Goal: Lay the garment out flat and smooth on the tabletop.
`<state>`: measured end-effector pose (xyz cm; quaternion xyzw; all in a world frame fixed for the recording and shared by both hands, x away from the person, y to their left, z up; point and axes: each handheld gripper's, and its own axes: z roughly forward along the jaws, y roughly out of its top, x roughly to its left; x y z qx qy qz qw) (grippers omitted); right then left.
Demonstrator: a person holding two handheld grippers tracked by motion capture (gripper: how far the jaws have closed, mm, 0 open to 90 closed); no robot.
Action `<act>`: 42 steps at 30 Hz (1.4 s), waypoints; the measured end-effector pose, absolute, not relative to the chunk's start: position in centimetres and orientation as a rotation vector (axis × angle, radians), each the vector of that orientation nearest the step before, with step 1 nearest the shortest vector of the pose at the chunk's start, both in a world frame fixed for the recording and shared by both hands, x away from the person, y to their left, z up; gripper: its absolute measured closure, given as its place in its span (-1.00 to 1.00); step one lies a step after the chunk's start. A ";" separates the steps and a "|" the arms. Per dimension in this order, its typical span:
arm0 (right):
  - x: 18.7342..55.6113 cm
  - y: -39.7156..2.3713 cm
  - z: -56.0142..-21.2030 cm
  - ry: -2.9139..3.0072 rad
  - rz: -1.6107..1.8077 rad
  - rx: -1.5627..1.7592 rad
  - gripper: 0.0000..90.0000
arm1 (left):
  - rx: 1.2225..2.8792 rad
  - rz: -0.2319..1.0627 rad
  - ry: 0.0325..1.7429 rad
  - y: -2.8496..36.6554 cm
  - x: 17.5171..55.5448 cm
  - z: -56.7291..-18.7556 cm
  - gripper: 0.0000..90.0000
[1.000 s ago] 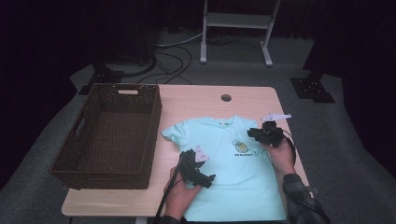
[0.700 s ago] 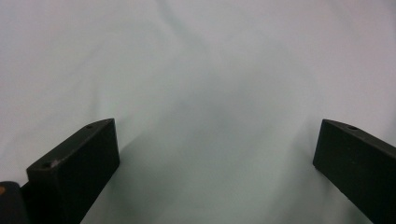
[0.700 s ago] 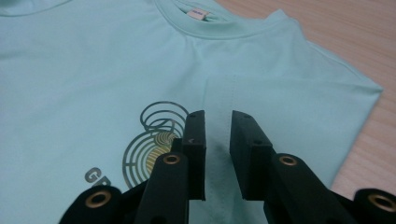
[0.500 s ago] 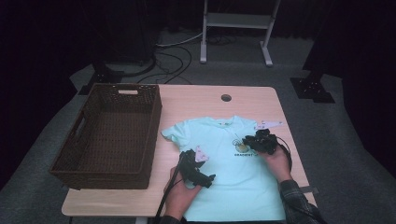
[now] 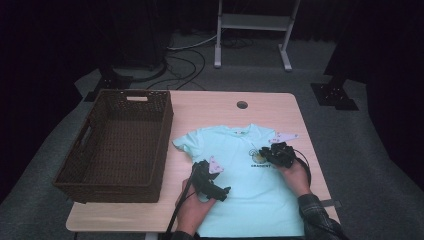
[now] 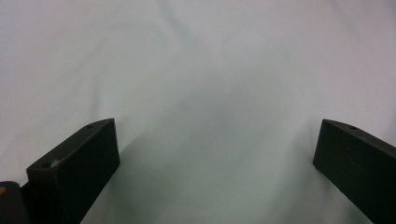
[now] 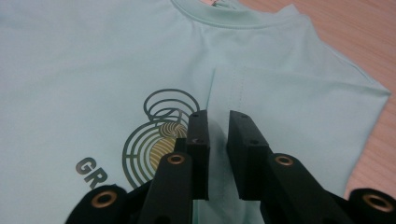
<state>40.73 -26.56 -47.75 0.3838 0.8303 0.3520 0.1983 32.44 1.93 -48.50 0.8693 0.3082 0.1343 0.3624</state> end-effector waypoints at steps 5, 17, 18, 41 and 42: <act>41.0 -26.9 -47.7 2.320 0.999 1.096 0.91 | 2.238 0.346 0.794 1.9 32.4 -48.5 -1.00; 41.4 -27.9 -47.3 2.295 1.061 1.147 0.95 | 2.238 0.346 0.794 1.9 32.4 -48.5 -1.00; 41.4 -28.0 -47.2 2.291 1.066 1.149 0.95 | 2.239 0.346 0.793 1.9 32.4 -48.5 -1.00; 41.3 -30.5 -46.0 2.195 1.121 1.214 0.95 | 2.237 0.346 0.793 1.9 32.4 -48.5 -1.00; 41.3 -30.6 -46.0 2.192 1.122 1.217 0.95 | 2.238 0.346 0.793 1.9 32.4 -48.5 -1.00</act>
